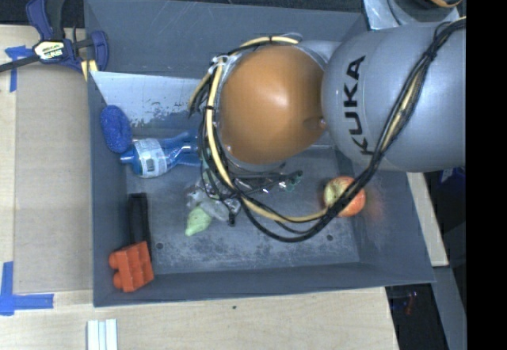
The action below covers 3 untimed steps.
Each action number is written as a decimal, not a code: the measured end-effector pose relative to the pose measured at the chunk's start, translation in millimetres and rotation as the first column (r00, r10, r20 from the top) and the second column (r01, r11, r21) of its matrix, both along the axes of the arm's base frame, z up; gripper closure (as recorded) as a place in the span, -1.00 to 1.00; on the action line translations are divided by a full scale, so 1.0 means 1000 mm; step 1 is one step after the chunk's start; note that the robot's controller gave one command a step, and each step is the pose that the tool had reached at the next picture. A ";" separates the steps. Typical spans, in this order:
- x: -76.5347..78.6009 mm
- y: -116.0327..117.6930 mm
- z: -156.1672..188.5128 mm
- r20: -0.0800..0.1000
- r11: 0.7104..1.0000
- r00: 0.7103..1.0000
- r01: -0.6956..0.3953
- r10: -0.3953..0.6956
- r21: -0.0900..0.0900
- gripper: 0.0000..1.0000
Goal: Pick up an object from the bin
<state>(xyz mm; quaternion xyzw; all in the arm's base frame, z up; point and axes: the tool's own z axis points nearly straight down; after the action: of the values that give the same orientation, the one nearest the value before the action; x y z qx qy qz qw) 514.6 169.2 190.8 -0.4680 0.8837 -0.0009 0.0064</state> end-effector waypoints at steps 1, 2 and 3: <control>-0.008 0.001 -0.020 0.000 0.999 0.999 -0.048 0.048 0.000 1.00; -0.008 -0.022 -0.049 0.003 0.993 0.993 0.120 -0.120 0.003 1.00; -0.013 -0.021 -0.047 0.001 0.972 0.972 0.233 -0.233 0.005 1.00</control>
Offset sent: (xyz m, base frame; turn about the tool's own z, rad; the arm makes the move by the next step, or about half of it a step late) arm -0.0083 -0.0418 -0.0733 0.3672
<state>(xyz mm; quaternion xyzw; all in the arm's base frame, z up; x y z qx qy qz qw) 502.0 147.8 143.6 -0.3610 0.9325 -0.0001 0.0081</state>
